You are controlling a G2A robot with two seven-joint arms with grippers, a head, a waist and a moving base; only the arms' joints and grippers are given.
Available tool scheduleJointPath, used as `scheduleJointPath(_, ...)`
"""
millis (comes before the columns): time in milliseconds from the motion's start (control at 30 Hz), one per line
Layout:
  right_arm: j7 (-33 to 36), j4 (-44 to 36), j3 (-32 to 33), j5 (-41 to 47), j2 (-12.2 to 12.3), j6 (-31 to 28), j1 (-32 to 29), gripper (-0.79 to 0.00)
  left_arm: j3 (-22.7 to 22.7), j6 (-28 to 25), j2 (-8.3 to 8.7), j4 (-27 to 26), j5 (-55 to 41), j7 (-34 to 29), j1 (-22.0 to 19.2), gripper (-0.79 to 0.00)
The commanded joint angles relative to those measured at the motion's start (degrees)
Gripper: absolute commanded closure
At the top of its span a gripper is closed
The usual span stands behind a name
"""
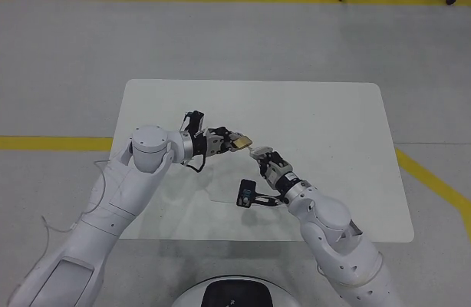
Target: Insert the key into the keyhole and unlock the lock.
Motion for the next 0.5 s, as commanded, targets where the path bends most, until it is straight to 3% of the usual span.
scheduleJointPath(0, 0.1, 0.0, -0.3, -0.2, -0.1, 0.1, 0.2, 0.000, 0.0, 0.0, 0.01, -0.1, 0.1, 0.0, 0.1, 0.000)
scheduleJointPath(467, 1.3, 1.8, -1.7, -0.9, -0.6, 1.2, 2.1, 0.000, 0.0, 0.7, -0.14, -0.6, -1.6, -0.1, 0.6, 0.000)
